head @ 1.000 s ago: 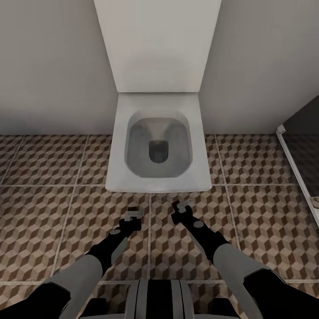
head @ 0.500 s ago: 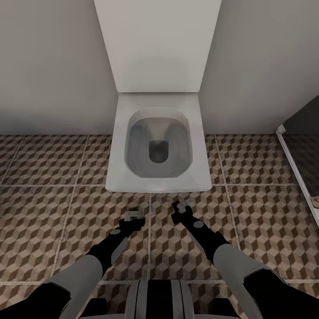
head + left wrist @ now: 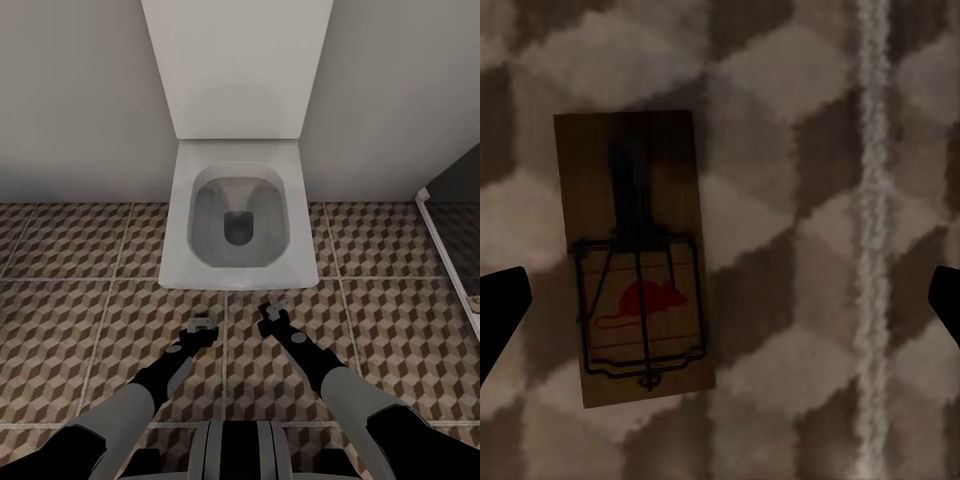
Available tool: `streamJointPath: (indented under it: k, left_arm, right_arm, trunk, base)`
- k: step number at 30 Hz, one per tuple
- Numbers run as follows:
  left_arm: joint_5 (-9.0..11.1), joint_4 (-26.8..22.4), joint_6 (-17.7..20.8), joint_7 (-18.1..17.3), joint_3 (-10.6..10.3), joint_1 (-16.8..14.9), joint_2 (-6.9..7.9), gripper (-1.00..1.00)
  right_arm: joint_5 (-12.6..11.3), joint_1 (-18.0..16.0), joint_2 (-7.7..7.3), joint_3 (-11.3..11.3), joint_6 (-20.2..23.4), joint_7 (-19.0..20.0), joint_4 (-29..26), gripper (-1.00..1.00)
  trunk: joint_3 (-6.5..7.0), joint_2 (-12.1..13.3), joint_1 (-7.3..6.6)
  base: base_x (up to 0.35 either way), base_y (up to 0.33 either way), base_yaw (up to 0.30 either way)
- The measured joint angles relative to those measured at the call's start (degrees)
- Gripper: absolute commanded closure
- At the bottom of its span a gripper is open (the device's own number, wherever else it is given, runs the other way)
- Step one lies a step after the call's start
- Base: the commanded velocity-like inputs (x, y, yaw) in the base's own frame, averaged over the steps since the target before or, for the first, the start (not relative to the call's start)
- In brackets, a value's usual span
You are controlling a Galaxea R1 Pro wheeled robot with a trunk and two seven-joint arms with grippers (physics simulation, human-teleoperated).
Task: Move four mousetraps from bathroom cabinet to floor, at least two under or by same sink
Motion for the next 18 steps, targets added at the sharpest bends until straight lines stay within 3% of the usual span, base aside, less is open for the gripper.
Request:
streamJointPath:
  k: [10, 15, 18]
  left_arm:
    - [0.08, 0.0, 0.0, 0.0, 0.02, 0.0, -0.03, -1.0]
    - [0.09, 0.0, 0.0, 0.0, 0.02, 0.0, -0.08, -1.0]
    - [0.09, 0.0, 0.0, 0.0, 0.01, 0.0, -0.08, -1.0]
  right_arm:
    - [-0.45, -0.03, 0.0, -0.59, 0.11, -0.79, 0.26, 1.0]
    - [-0.7, -0.05, 0.05, -1.91, 0.07, -6.22, 0.38, 1.0]
    - [-0.74, -0.05, 0.07, -2.11, 0.1, -7.37, 0.41, 1.0]
  trunk:
    - [0.0, 0.0, 0.0]
    - [0.0, 0.0, 0.0]
    - [0.0, 0.0, 0.0]
  base:
    - [0.0, 0.0, 0.0]
    - [0.0, 0.0, 0.0]
    - [0.0, 0.0, 0.0]
